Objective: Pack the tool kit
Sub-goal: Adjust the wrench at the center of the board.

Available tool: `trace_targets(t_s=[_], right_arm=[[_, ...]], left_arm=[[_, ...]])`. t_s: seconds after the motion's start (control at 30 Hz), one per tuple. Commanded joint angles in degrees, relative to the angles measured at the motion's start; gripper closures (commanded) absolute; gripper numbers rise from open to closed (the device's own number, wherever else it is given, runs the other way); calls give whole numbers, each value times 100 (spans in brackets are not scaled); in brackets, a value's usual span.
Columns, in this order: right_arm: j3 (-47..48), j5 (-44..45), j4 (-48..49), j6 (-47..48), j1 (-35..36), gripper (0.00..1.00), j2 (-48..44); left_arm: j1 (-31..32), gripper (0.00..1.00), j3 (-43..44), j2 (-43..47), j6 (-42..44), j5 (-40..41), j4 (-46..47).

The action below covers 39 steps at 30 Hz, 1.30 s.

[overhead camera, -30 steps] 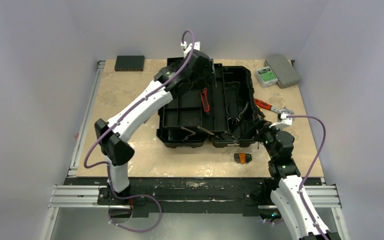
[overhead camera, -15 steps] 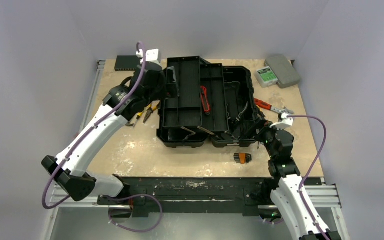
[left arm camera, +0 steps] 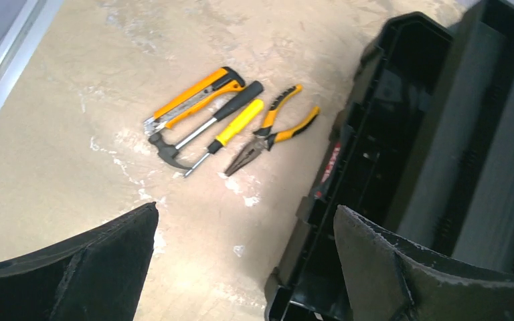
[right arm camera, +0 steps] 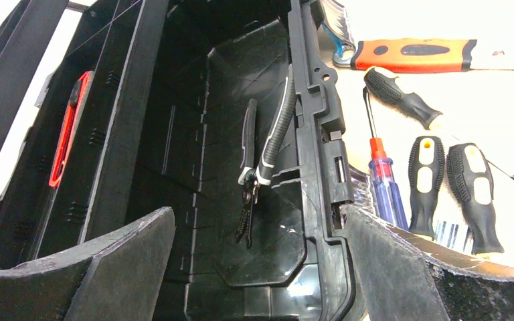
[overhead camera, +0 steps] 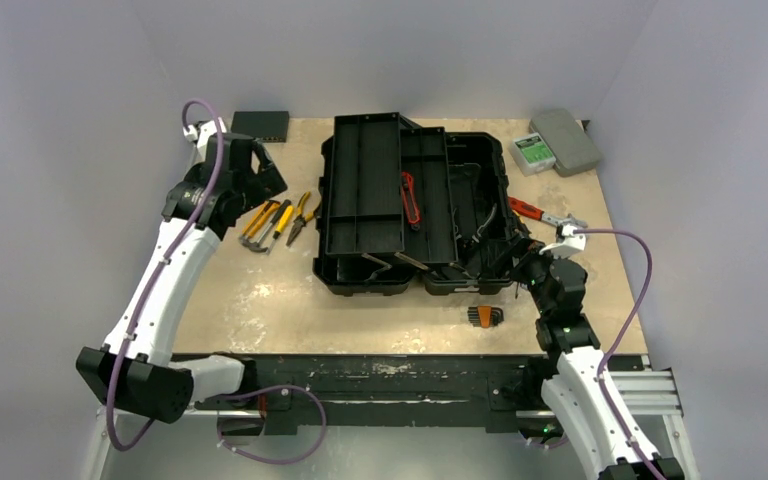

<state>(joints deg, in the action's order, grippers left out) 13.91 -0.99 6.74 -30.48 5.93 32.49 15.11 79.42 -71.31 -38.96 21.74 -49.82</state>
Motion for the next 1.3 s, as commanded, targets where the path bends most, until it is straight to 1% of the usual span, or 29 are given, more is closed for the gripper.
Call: trace_targets(t_s=[0.0,0.1,0.17,0.3,0.37,0.47,0.5,0.6,0.73,0.8,0.87,1.0,1.1,1.17,1.27], right_arm=[[88,85,-93,-63,-20,1,102],[89,91,-123,-66,-16,1,112],[87,95,-133,-63,-15,1,88],[77,91,-154,-55,-14,1,48],[68,96,-139,-59,-16,1,48],[77,91,-158,-63,-16,1,64],[74,97,-143,-68,-14,1,78],[77,92,-146,-73,-15,1,91],[55,93,-108,-80,-18,1,108],[44,91,-84,-90,-18,1,129],[41,98,-81,-92,-20,1,150],[9,98,-31,-94,-20,1,171],[-2,91,3,-120,-20,1,210],[-9,91,9,-121,-14,1,222],[-20,97,29,-125,-16,1,215]], left_arm=[[-454,0,-180,-87,-145,-190,147],[-907,0,-210,-361,-335,-567,241],[-1153,1,-276,-582,-477,-672,408],[-1320,5,-250,-1204,-552,-598,580],[-1324,8,-107,-1623,-272,-541,640],[-1335,10,122,-2252,478,-459,792],[-1336,10,163,-2435,766,-480,874],[-1336,14,211,-2935,1581,-715,1081],[-1336,18,445,-3417,2201,-757,1019],[-1331,20,591,-3566,2253,-742,884],[-1335,25,669,-3677,2342,-843,857],[-1402,31,952,-4028,2305,-609,544],[-1510,32,1080,-4266,2241,-888,481],[-1662,32,1126,-4411,2244,-902,441],[-1708,32,1323,-4702,2289,-885,280]])
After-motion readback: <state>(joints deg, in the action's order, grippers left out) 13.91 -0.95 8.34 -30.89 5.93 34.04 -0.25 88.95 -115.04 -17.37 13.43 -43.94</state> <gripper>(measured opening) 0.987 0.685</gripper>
